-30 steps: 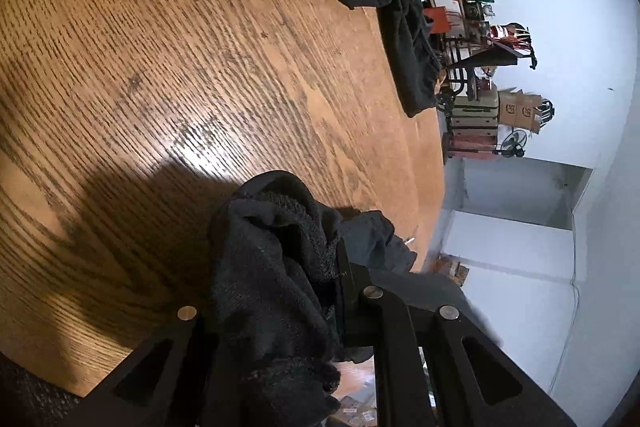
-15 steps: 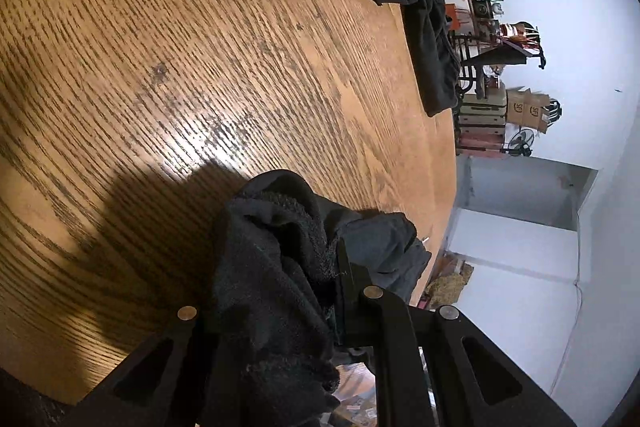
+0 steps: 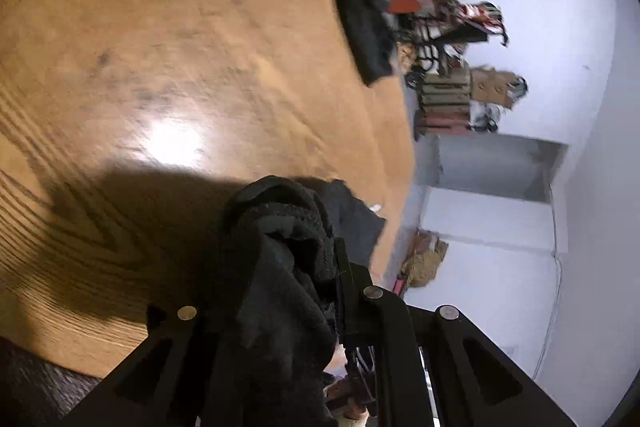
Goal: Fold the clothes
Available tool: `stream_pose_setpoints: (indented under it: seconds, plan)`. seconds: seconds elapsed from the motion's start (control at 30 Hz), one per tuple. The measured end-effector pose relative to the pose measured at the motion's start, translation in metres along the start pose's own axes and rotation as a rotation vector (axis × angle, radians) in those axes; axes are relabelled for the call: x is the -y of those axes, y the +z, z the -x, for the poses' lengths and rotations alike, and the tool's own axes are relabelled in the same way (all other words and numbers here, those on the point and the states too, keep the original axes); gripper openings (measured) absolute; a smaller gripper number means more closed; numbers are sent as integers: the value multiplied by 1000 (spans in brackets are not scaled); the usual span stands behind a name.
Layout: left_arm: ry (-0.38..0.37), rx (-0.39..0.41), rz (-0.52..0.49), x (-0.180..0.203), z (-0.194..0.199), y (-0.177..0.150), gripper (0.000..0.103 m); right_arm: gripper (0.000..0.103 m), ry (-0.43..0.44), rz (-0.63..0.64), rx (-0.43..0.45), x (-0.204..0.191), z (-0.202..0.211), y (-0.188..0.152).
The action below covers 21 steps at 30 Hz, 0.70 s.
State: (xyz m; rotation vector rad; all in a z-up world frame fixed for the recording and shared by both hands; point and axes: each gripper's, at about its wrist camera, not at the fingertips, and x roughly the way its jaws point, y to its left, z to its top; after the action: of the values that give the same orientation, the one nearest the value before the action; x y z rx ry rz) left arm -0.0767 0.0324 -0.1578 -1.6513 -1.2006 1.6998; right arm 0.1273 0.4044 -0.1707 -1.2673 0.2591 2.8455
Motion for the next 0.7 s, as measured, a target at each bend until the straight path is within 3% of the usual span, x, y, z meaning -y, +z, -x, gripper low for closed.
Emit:
stream_pose_setpoints:
  seconds: [0.07,0.17,0.27,0.47,0.57,0.7]
  plan:
    - [-27,-7,4,17,-3,-3,12,76,-36,117,105,-27,19,4]
    - [-52,-24,23,41,-15,-8,12,85,39,212,172,-65,25,3]
    - [-85,-51,87,56,-32,-14,12,89,135,262,194,-102,13,-6]
    - [-110,-109,170,73,-53,-23,12,95,75,369,337,-166,-25,-19]
    - [-77,-100,137,73,-45,-23,12,95,100,408,325,-180,-39,-17]
    - [56,-25,108,49,-14,-4,12,95,102,378,283,-158,-34,-14]
